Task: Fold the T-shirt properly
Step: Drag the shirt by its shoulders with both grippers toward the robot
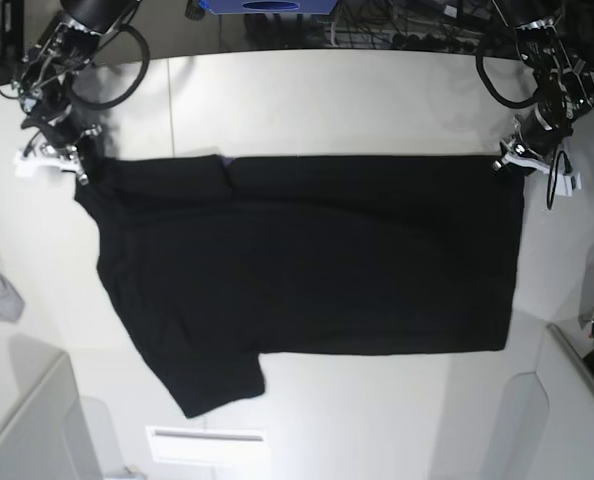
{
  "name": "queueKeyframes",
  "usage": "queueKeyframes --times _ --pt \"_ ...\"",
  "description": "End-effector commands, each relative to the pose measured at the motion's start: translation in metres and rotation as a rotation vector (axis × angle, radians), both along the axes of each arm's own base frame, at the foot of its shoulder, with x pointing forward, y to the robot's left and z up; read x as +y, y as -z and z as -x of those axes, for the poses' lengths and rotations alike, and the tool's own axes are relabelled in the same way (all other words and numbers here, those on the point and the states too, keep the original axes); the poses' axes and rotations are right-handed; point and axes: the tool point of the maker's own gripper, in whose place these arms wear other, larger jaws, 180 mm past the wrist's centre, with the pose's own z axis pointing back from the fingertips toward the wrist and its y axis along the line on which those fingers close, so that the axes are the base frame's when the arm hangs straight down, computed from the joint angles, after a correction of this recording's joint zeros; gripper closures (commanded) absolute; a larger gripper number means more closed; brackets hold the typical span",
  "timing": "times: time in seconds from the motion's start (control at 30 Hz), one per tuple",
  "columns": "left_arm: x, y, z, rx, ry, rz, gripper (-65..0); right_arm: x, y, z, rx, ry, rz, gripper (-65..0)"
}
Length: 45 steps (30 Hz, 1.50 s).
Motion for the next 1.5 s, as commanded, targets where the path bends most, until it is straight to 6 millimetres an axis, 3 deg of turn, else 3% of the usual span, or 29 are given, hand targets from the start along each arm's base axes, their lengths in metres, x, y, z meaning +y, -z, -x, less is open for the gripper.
queueKeyframes --times 0.0,0.17,0.33,0.57,0.87,1.07,1.47 --pt "0.008 0.009 0.023 0.091 0.009 -0.044 0.0 -0.009 0.004 0.017 0.067 -0.001 0.039 0.0" --pt "0.01 -0.007 0.052 0.155 0.088 -0.112 0.0 -0.005 -0.009 0.044 0.113 -0.065 0.072 0.0" --pt "0.002 -0.005 0.095 0.256 0.141 -0.13 0.0 -0.006 -0.011 0.073 0.165 -0.088 0.101 0.0" --pt "0.001 0.0 0.13 0.333 0.156 -0.132 0.0 0.0 -0.011 0.098 0.205 -0.097 0.109 0.0" --pt "0.0 0.002 0.137 0.348 0.157 -0.129 0.0 0.004 -0.008 0.11 0.229 -0.098 0.102 0.0" --pt "0.001 0.001 0.137 0.349 0.159 -0.134 0.0 0.001 -0.018 0.104 0.206 -0.102 0.13 0.0" --pt "-0.005 -0.021 0.123 0.295 0.21 -0.186 0.0 0.0 -0.023 0.107 0.208 -0.106 0.146 0.0"
